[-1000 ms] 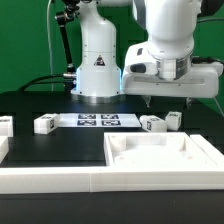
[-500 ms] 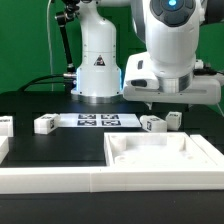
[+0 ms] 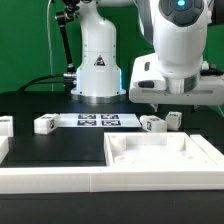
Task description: Assemble square table
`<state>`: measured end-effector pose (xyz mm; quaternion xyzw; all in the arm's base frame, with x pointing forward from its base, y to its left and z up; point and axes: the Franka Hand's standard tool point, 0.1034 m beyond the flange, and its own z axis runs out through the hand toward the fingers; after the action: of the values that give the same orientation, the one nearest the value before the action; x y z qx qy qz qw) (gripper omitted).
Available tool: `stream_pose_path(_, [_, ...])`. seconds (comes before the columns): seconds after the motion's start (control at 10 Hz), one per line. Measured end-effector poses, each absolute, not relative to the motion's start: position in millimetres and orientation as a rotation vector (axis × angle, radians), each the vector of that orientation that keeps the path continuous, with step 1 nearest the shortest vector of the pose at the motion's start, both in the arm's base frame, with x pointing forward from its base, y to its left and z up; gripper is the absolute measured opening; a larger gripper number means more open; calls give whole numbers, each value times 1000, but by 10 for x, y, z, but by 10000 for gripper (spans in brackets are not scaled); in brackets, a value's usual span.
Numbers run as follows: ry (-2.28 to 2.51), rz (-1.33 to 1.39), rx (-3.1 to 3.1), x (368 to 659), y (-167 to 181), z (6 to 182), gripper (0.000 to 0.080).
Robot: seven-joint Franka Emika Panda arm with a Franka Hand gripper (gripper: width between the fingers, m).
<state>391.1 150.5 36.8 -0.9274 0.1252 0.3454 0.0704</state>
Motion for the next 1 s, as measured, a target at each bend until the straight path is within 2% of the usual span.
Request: stream_pose_path(1.0, [367, 1043, -2809, 3763, 1660, 254, 649])
